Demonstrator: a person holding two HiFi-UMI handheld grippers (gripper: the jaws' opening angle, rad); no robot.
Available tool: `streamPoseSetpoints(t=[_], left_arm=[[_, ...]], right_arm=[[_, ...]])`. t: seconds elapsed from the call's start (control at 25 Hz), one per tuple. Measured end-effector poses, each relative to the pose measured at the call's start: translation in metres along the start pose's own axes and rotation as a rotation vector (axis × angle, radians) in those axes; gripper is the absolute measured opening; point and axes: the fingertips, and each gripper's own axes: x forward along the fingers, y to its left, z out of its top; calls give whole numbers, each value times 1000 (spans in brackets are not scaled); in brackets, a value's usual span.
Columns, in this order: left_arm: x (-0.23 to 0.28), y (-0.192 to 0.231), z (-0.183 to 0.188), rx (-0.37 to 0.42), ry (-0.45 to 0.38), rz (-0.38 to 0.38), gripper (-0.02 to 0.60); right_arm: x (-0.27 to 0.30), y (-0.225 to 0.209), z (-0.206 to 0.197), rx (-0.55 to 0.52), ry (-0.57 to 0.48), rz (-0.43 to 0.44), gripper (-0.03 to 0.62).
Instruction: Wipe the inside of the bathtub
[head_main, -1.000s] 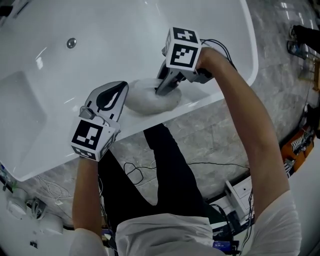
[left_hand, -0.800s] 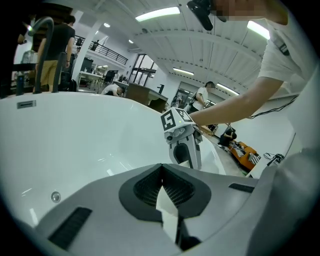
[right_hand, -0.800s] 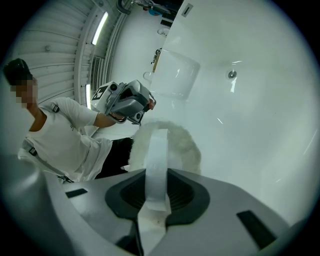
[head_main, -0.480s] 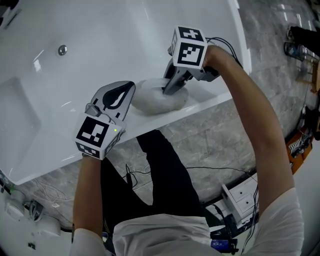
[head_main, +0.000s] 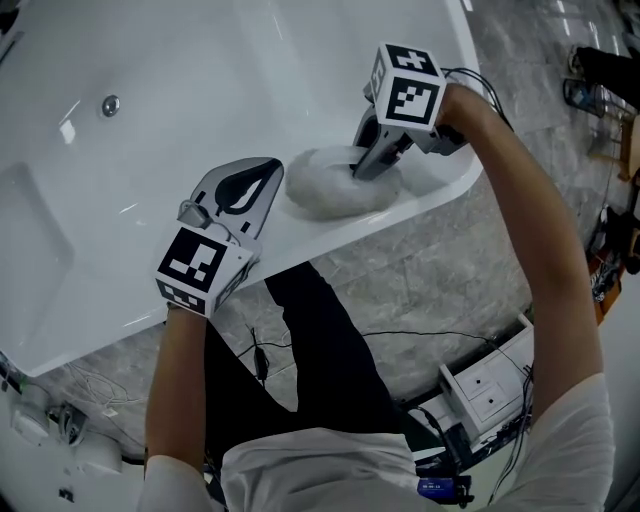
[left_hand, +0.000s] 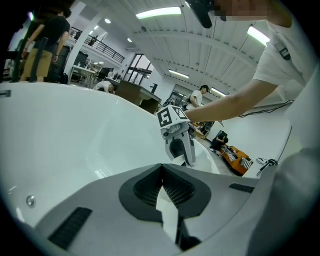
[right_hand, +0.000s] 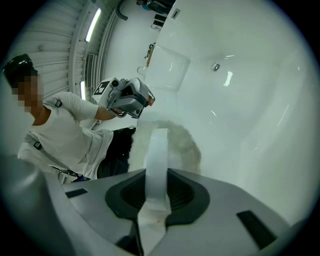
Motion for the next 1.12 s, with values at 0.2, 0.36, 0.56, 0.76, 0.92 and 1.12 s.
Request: streamPoseSetpoints(t=[0.2, 0.36, 0.56, 0.76, 0.92, 1.12], left_arm=[[13, -5, 1, -2, 8, -13, 12], [23, -5, 2, 1, 14, -22, 12], [32, 0, 0, -8, 22, -27, 12], [37, 4, 0, -8, 25, -28, 12], [40, 1, 6, -1, 26, -32, 12], [38, -3, 1, 1, 34, -47, 12]], right_arm=[[-14, -3, -22, 22, 17, -18, 94], [-21, -6, -32, 23, 26, -27, 94], [-34, -15, -52, 47, 92, -70, 94], [-33, -27, -58, 89, 147, -112, 94], [-33, -33, -62, 128, 197, -153, 94], [-23, -42, -57, 135, 277, -195, 94]])
